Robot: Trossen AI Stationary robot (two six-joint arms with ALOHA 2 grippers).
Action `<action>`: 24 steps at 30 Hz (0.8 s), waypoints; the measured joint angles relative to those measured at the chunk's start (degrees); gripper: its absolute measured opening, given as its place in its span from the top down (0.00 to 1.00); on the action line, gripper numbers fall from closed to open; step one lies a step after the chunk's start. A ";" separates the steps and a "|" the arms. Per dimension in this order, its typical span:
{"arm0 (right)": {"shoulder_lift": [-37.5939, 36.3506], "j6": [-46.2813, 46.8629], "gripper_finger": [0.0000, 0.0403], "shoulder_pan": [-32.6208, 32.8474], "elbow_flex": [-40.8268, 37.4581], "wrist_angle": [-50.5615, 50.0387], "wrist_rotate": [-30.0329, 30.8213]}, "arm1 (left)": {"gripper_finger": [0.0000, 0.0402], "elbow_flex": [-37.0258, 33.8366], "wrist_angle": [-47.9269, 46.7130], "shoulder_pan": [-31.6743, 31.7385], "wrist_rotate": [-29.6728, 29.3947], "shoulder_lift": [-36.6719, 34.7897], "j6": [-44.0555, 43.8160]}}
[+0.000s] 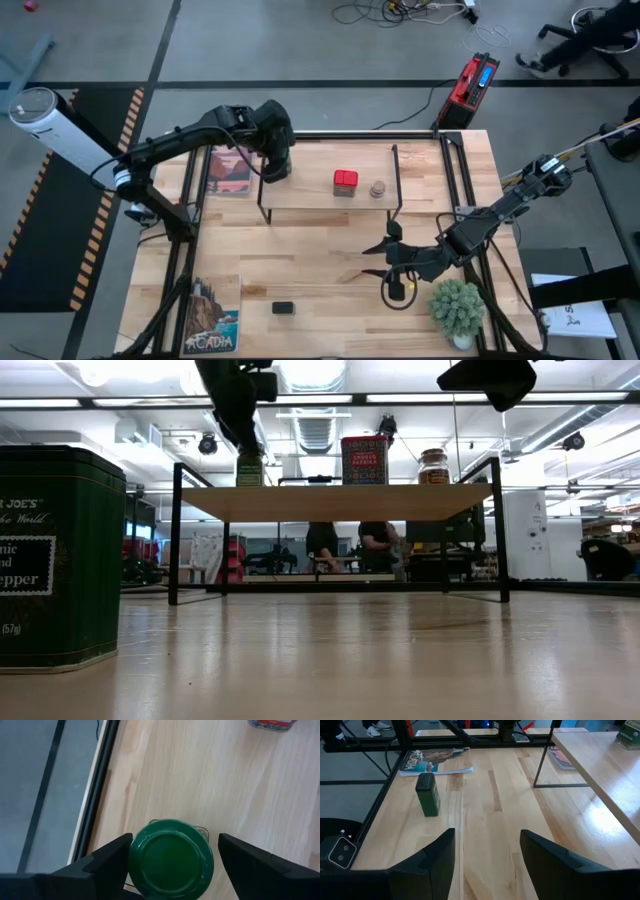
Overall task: Shelf spices
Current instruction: Remove the green seasoning bottle from the shelf
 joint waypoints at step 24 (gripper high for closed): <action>0.00 0.66 0.51 0.09 -0.02 -0.14 0.02 | 0.50 -0.37 -3.23 -1.11 1.55 2.94 -0.96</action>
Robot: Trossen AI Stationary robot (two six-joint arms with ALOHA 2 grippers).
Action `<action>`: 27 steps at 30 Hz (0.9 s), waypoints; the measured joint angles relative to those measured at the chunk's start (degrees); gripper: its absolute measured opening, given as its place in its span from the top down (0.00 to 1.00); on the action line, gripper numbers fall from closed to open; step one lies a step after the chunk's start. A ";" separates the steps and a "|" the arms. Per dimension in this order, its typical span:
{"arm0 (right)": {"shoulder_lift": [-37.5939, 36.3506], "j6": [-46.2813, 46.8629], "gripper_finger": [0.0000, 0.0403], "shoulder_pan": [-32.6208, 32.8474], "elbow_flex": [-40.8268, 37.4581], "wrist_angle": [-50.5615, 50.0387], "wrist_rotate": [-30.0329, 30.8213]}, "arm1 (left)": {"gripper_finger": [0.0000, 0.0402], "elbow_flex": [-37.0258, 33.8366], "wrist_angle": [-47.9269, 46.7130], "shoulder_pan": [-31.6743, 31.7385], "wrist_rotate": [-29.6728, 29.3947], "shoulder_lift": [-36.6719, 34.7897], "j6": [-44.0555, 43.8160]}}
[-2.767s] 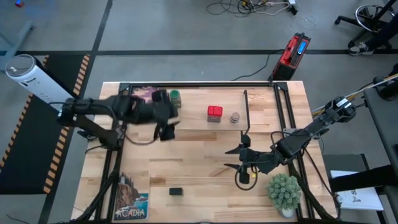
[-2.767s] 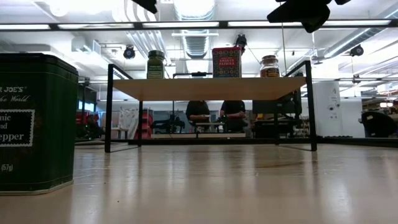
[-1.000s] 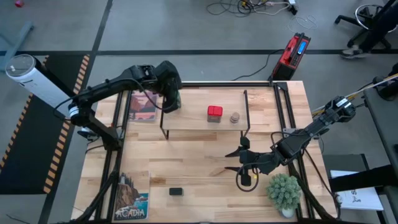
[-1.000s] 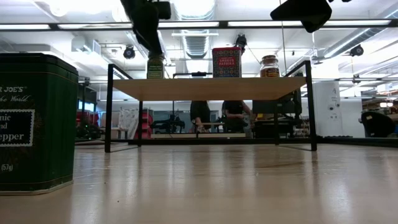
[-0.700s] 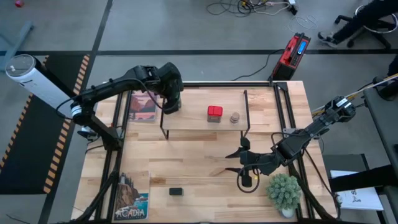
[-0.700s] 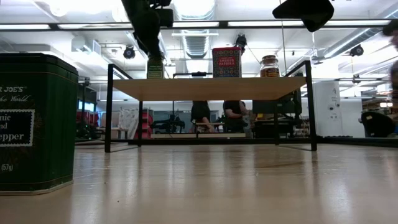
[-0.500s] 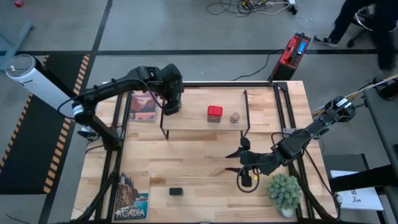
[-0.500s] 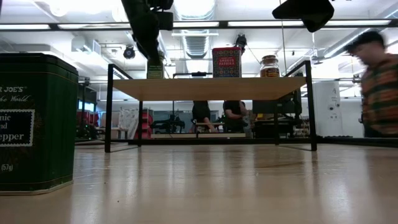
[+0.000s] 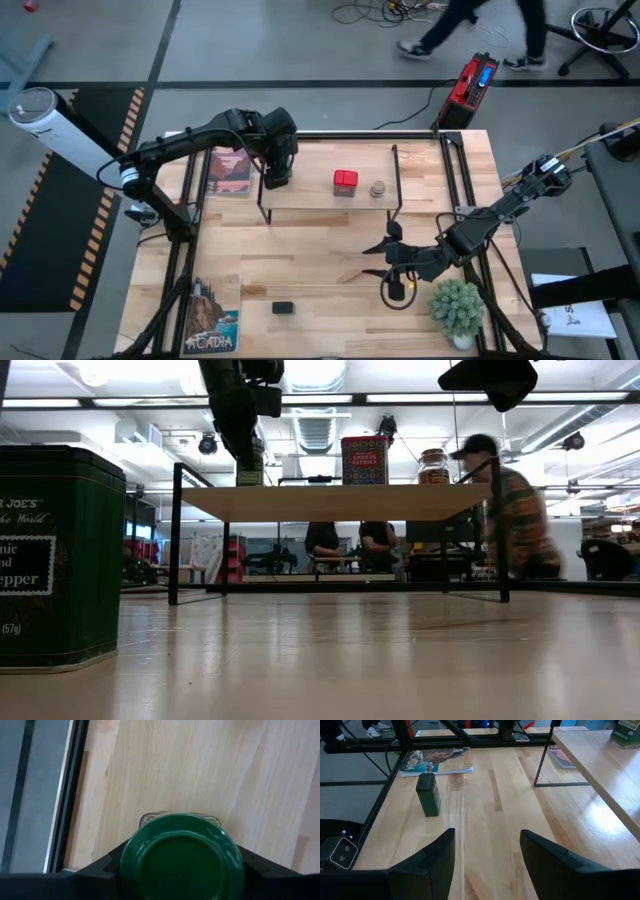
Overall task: Shelf spices
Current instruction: Remove the green seasoning bottle from the shelf
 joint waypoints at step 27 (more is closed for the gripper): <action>0.00 -0.02 0.51 -0.02 0.00 -0.03 0.03 | 0.54 3.95 -6.56 -0.68 2.99 -1.81 -0.57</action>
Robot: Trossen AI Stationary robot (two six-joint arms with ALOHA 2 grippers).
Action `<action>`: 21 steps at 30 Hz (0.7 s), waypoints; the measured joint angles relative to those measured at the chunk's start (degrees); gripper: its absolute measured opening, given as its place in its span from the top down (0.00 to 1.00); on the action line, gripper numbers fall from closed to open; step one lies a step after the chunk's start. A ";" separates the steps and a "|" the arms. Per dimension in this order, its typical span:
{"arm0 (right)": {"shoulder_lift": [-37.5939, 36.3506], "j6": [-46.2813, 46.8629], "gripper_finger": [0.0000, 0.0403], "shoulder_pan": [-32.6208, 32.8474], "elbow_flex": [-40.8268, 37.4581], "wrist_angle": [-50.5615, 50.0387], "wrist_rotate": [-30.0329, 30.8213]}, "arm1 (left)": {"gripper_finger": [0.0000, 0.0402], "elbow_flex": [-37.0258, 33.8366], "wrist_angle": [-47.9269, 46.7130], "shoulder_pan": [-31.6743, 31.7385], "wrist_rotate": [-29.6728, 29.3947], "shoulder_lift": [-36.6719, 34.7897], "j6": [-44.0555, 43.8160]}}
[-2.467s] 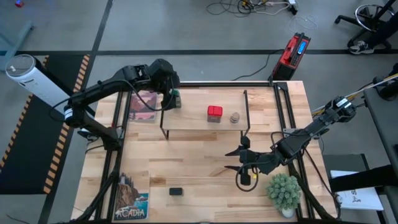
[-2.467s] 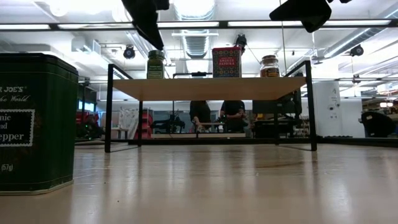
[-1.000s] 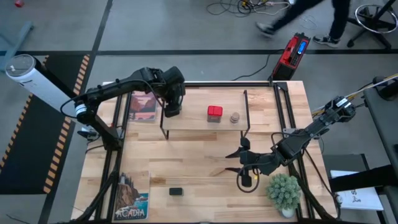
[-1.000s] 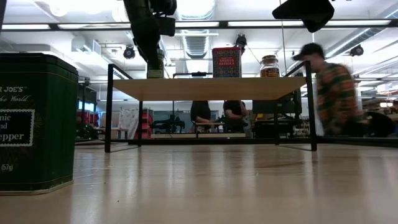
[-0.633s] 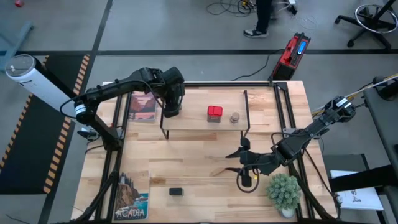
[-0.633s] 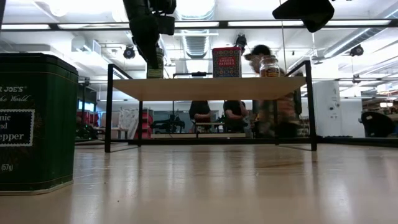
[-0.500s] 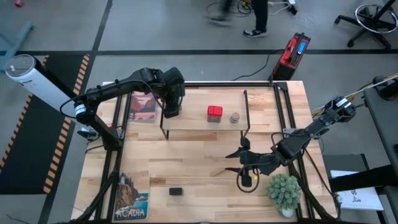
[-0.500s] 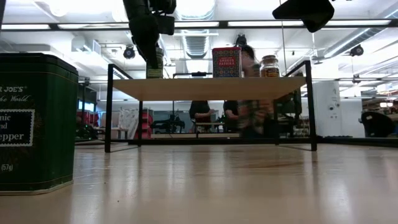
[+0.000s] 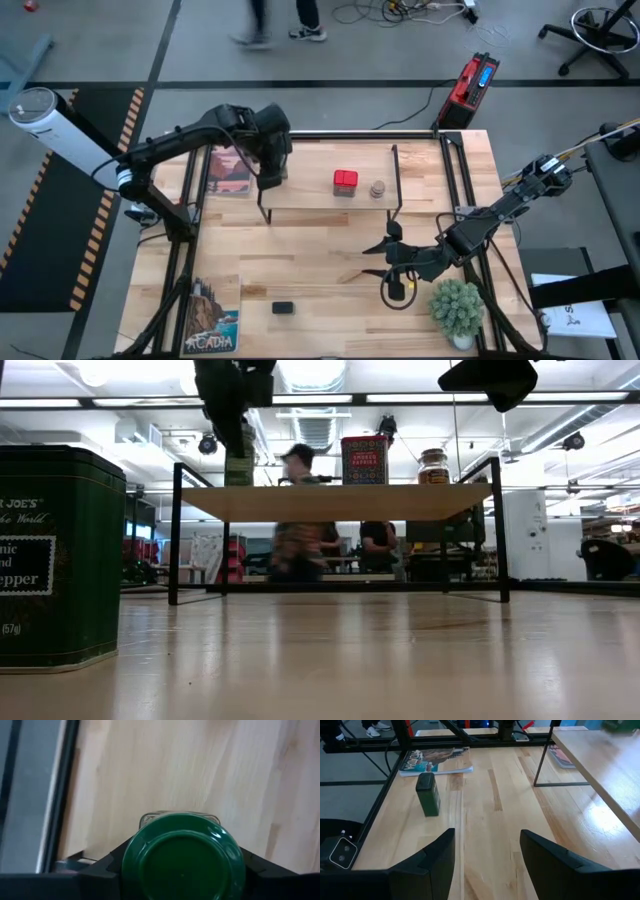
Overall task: Shelf spices
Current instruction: Remove the green seasoning bottle from the shelf
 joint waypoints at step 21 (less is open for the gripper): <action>0.00 0.49 0.51 0.02 0.00 -0.03 0.02 | 0.53 20.13 -14.37 -19.02 3.99 -0.31 -15.08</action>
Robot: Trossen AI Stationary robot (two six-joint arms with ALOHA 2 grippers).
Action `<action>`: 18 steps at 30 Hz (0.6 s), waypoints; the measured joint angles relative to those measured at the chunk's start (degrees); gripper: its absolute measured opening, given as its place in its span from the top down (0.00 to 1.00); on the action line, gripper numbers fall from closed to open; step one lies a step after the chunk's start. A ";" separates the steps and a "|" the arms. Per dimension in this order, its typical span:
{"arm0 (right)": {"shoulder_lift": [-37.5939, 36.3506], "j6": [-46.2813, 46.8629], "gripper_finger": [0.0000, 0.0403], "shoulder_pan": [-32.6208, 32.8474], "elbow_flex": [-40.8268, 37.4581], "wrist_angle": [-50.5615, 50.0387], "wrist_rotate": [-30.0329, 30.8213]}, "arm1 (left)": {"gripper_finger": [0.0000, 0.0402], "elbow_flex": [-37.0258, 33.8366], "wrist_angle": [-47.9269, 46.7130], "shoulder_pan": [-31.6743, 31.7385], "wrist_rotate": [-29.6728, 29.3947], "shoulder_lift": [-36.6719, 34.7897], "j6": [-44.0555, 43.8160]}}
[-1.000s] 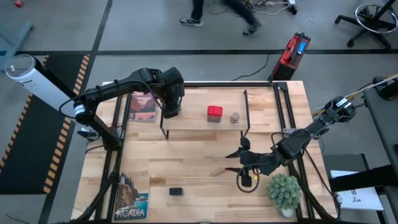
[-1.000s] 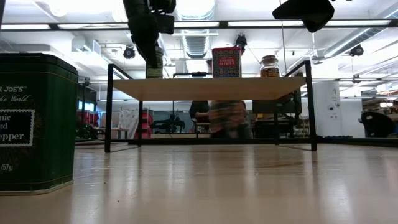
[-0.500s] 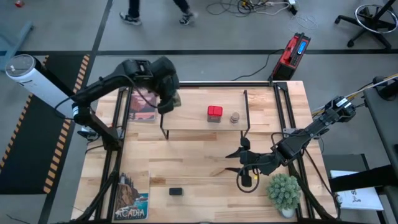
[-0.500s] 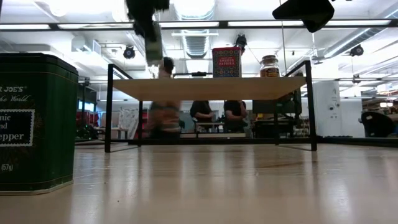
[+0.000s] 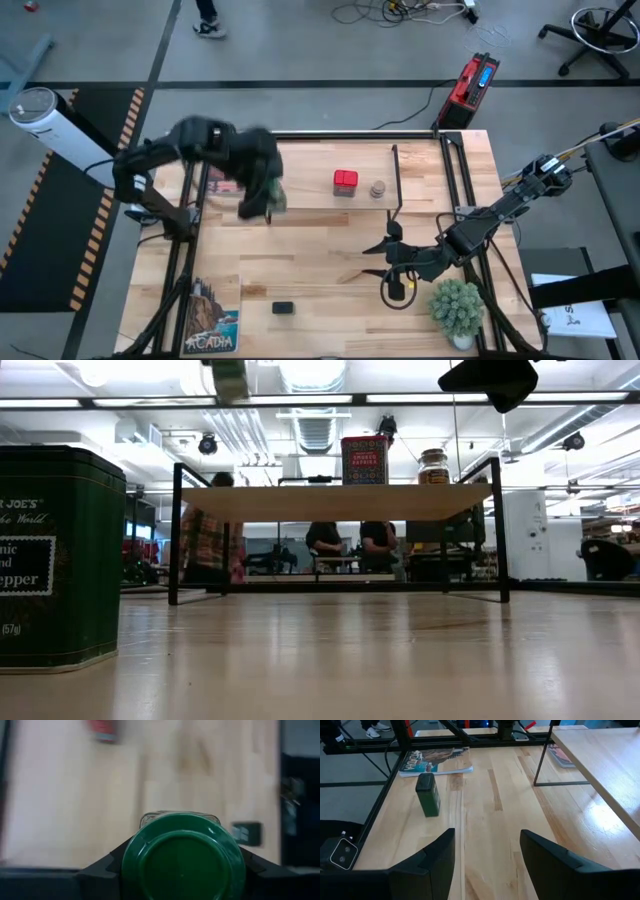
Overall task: Shelf spices
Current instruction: Remove the green seasoning bottle from the shelf
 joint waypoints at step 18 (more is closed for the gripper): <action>0.01 0.31 0.51 0.00 0.00 0.25 -0.02 | 0.53 -27.24 23.37 -34.69 -10.53 0.02 -27.48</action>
